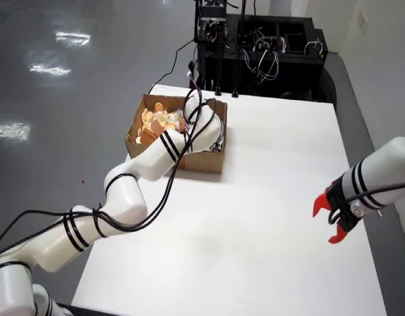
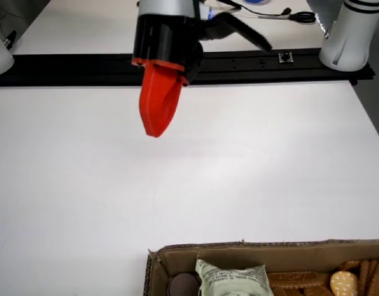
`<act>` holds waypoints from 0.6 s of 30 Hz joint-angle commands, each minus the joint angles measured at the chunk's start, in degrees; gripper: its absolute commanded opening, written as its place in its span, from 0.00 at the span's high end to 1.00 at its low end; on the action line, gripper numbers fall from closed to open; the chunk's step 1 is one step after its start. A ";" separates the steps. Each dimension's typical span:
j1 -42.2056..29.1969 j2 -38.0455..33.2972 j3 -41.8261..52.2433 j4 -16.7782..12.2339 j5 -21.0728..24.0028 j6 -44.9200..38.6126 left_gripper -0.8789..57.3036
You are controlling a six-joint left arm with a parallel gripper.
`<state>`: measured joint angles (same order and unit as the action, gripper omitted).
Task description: Grasp a snack and put it in the bin.
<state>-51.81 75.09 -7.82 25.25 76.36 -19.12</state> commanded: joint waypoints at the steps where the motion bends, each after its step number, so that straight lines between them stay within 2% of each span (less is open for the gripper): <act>1: -2.88 -2.39 4.42 -0.05 0.29 -1.36 1.00; 18: -12.91 -21.00 37.86 -1.02 -0.85 -13.63 0.99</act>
<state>-64.07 56.33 26.22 24.55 75.82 -30.85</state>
